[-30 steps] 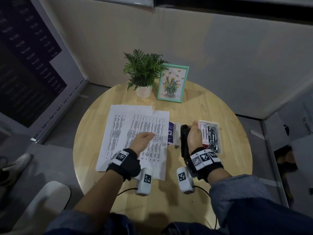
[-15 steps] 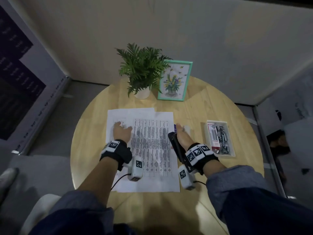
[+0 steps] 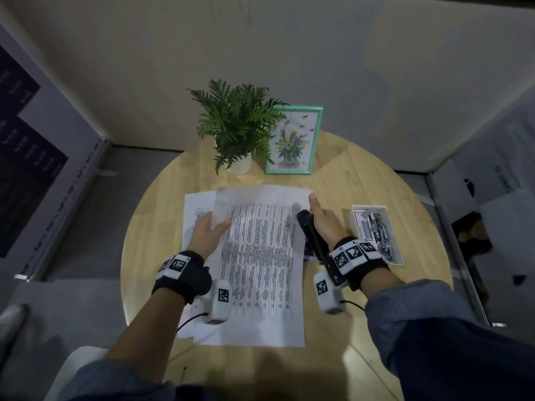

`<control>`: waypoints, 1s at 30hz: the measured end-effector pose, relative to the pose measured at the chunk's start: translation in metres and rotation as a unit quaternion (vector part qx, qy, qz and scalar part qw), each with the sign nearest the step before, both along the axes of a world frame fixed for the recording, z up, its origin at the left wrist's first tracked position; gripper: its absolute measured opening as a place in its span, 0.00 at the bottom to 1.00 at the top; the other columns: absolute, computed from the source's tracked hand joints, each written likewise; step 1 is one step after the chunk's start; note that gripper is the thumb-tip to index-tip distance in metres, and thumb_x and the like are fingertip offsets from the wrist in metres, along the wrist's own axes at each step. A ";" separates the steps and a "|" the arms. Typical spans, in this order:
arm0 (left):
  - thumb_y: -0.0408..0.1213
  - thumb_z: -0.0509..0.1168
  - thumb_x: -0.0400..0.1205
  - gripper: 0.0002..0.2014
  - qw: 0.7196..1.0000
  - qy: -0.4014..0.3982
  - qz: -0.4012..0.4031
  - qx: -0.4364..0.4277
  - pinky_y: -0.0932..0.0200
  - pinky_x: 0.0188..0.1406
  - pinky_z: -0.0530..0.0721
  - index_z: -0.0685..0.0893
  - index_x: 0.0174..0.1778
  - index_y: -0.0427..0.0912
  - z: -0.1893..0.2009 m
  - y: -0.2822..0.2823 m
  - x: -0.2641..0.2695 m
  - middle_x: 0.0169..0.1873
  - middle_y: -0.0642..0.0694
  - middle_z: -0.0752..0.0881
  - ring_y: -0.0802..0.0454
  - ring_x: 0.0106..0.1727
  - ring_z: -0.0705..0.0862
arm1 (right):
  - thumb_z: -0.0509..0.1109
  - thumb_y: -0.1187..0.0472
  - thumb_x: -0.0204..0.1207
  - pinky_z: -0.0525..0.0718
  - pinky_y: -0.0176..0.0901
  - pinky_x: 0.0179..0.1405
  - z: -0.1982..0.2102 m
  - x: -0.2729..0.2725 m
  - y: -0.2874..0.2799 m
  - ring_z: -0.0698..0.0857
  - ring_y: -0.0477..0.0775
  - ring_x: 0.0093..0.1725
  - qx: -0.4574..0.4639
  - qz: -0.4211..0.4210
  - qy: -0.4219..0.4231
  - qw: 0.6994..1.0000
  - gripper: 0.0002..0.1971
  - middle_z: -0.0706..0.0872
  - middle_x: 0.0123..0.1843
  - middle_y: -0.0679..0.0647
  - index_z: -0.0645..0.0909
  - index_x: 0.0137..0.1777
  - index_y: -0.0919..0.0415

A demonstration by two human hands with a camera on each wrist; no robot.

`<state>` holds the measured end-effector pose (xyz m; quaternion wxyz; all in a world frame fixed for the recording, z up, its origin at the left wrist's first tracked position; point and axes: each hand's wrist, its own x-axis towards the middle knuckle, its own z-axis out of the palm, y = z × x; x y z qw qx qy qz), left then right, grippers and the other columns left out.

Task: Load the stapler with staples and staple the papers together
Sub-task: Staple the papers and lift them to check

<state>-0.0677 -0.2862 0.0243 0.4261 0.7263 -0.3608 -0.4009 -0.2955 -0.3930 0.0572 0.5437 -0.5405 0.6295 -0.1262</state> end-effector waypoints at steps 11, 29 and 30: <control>0.44 0.62 0.80 0.30 0.932 -0.348 -0.005 -0.097 0.45 0.75 0.56 0.62 0.77 0.44 0.042 0.011 -0.064 0.76 0.42 0.67 0.43 0.78 0.59 | 0.52 0.33 0.77 0.83 0.40 0.36 0.042 -0.027 0.028 0.83 0.56 0.32 -0.056 0.051 -0.106 0.991 0.29 0.79 0.36 0.64 0.74 0.40 0.62; 0.43 0.63 0.82 0.12 0.928 -0.261 -0.255 -0.070 0.69 0.48 0.74 0.88 0.54 0.43 0.108 -0.007 -0.136 0.48 0.48 0.90 0.58 0.48 0.82 | 0.38 0.35 0.78 0.81 0.55 0.40 0.052 -0.093 0.035 0.83 0.69 0.35 -0.303 0.182 0.015 0.935 0.45 0.85 0.33 0.74 0.83 0.39 0.76; 0.42 0.63 0.82 0.12 0.929 -0.254 -0.258 -0.073 0.69 0.49 0.75 0.88 0.55 0.42 0.109 -0.006 -0.140 0.49 0.47 0.90 0.57 0.48 0.82 | 0.39 0.36 0.78 0.82 0.55 0.40 0.050 -0.093 0.034 0.83 0.69 0.34 -0.311 0.197 0.024 0.929 0.44 0.85 0.32 0.73 0.83 0.38 0.75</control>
